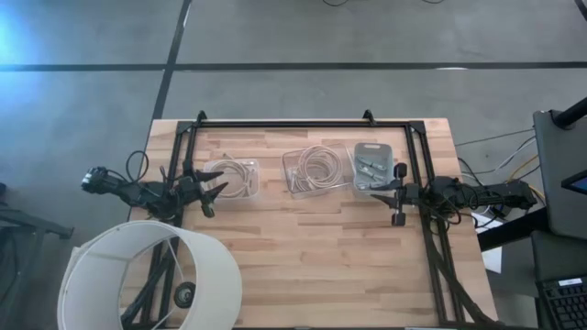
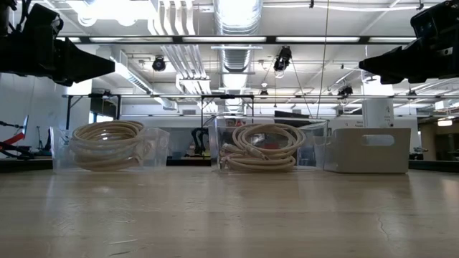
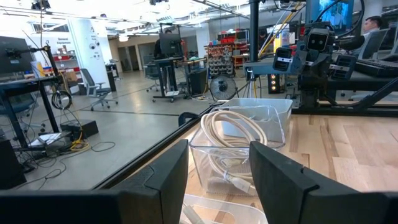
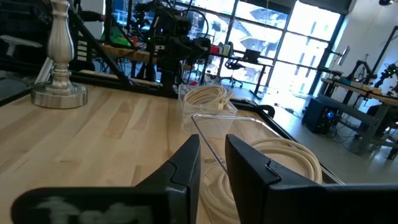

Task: Pick & Place USB Port
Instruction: Return to Home Position

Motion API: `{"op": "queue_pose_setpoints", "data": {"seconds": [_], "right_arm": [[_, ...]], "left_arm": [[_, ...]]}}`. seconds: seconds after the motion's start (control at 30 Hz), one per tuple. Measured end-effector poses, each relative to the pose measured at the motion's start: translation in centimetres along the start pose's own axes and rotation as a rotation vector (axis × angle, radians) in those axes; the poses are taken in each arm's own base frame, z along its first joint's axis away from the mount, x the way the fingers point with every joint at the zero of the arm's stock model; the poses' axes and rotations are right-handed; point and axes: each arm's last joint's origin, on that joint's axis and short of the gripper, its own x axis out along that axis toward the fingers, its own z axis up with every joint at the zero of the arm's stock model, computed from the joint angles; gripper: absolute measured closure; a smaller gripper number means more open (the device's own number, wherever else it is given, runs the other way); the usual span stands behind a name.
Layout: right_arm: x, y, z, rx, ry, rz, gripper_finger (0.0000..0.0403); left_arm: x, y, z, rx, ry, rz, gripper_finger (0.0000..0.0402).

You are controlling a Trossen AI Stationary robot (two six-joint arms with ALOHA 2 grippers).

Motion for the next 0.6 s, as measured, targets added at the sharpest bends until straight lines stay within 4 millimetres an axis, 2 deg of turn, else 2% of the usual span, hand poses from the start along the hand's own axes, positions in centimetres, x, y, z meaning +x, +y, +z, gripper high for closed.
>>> {"op": "queue_pose_setpoints", "data": {"seconds": [0.6], "right_arm": [[0.00,0.00,0.00,0.000,0.000,0.000,0.0314]], "left_arm": [[0.00,0.00,0.00,0.000,0.000,0.000,0.0227]]}}
